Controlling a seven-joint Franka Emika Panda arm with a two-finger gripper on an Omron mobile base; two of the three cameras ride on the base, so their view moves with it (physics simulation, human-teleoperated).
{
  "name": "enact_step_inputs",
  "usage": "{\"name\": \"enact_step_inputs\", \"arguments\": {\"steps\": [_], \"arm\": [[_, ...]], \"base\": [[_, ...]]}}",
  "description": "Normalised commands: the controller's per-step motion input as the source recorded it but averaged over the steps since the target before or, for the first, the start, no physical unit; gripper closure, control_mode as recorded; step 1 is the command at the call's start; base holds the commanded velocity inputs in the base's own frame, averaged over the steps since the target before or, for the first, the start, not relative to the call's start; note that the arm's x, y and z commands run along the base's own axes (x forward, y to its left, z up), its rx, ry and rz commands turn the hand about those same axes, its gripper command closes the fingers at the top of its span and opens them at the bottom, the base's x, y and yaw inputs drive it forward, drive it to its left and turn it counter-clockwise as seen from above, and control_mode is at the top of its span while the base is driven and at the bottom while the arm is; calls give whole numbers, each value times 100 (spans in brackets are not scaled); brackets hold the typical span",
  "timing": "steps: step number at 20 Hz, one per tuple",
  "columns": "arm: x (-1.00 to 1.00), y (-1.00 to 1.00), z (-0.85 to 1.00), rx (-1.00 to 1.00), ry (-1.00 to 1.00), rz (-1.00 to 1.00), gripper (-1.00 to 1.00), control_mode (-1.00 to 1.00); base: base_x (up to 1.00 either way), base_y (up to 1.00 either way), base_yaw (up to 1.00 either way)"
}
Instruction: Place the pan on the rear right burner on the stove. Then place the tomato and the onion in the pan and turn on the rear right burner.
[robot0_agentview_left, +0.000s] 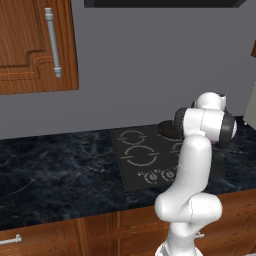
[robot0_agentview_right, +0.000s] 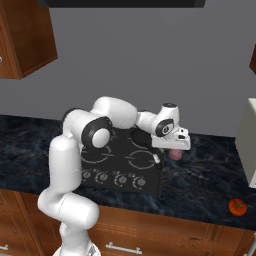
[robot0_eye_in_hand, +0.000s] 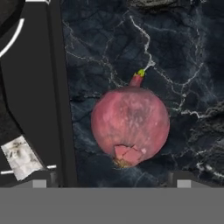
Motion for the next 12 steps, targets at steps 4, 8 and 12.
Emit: {"name": "enact_step_inputs", "arguments": {"steps": [4, 8, 12], "arm": [[36, -18, 0, 0, -5, 0, -100, -100], [35, -28, 0, 0, -7, 0, -100, -100], [14, -40, 0, 5, -5, 0, -100, -100]], "base": [[0, 0, 0], [0, 0, 0], [0, 0, 0]]}}
